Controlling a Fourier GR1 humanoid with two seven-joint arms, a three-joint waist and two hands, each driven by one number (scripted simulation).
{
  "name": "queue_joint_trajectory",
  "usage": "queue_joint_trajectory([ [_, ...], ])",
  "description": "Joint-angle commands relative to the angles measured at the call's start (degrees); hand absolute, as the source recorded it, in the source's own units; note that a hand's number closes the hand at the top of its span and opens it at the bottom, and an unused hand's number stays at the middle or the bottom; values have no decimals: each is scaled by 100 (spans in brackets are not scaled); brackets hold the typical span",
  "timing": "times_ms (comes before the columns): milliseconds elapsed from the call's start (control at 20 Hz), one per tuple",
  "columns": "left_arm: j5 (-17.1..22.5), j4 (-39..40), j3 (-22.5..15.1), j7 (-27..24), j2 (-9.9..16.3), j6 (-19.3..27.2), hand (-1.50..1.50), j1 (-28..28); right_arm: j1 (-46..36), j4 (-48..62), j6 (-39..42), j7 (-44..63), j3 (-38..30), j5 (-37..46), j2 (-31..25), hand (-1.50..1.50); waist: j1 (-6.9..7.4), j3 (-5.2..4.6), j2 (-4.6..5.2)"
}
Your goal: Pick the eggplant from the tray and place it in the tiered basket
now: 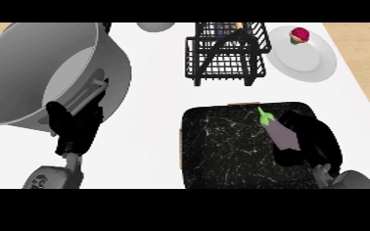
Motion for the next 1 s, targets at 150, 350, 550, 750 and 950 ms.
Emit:
queue_joint_trajectory([
  [150,92,-82,-83,56,-164,-118,0,-111,689,-2253,-650,780,-729,-49,-180,150,-98,-29,-8],
  [350,150,-41,-39,-107,-124,-304,0,4,665,-3422,-632,1204,-1144,289,-427,150,-26,-30,7],
  [550,139,-149,-2,13,-59,-375,0,-78,504,-4603,52,1773,-1763,110,-821,150,47,-27,24],
  [750,86,-115,-35,364,-211,-307,0,-474,-438,-4582,585,2269,-2128,3,-672,150,175,-25,58],
  [950,-4,299,-56,-101,-369,-395,0,-312,-1490,-4337,1313,2576,-2591,-590,-974,150,211,-32,65],
])
